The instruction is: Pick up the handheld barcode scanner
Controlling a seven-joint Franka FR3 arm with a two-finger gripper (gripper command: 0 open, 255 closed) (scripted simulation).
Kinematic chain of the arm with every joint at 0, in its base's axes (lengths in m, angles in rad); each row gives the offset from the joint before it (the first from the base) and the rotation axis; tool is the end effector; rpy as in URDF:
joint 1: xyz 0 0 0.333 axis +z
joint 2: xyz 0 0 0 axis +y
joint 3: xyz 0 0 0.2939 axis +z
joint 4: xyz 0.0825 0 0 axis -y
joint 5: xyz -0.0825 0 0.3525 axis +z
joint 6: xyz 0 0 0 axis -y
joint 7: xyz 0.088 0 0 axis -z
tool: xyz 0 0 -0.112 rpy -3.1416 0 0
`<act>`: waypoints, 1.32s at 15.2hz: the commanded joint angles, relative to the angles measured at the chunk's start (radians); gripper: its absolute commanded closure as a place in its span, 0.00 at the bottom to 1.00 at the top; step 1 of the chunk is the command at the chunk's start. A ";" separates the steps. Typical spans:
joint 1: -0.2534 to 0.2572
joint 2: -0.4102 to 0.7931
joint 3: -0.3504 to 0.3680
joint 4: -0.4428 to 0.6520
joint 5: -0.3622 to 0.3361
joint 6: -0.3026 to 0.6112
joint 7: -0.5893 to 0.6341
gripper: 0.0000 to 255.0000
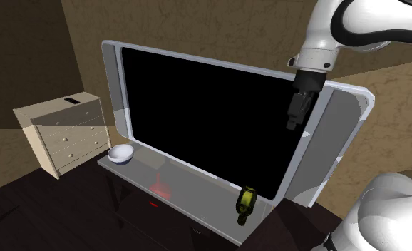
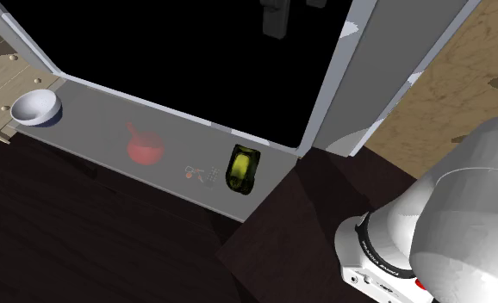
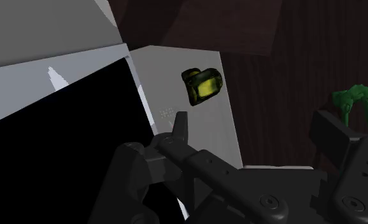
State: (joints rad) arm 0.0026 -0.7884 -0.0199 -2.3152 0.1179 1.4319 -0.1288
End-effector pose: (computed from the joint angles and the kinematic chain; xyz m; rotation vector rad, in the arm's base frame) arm 0.2753 0.0079 0.5778 -2.9948 -0.1932 0.1284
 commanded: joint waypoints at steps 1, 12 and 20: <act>0.000 0.000 0.000 0.000 0.000 0.000 0.000 0.00; -0.048 -0.143 0.225 -0.432 0.099 0.389 0.329 0.00; -0.057 -0.037 0.452 -0.628 0.214 0.746 0.594 0.00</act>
State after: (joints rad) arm -0.0528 -0.8565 0.3956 -2.9280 0.3144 2.1207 0.4228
